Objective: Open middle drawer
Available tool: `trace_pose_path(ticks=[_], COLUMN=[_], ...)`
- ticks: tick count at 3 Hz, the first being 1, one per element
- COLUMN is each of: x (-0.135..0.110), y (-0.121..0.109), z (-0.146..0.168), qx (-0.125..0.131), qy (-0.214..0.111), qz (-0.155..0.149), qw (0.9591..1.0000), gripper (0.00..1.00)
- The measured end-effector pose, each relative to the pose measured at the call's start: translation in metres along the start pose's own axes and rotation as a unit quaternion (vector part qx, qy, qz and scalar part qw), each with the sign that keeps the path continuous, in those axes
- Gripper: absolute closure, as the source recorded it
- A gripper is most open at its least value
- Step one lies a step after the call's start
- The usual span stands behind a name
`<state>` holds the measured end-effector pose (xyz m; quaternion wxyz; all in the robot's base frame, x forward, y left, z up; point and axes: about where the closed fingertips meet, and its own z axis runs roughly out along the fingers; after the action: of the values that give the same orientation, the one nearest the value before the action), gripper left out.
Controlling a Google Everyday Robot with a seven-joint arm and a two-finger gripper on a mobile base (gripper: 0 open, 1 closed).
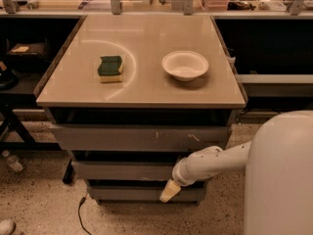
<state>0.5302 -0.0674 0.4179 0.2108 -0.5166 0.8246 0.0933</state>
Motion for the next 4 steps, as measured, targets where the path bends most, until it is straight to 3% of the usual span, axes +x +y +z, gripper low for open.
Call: trace_pose_path(ticks=[1,4], x=[0.0072,0.0079], y=[-0.0078,-0.0083], z=[0.0139,0.0144], qx=[0.003,0.003], qy=[0.014,0.016], qz=[0.008,0.009], qw=[0.9999,0.9998], gripper=[0.18,0.87])
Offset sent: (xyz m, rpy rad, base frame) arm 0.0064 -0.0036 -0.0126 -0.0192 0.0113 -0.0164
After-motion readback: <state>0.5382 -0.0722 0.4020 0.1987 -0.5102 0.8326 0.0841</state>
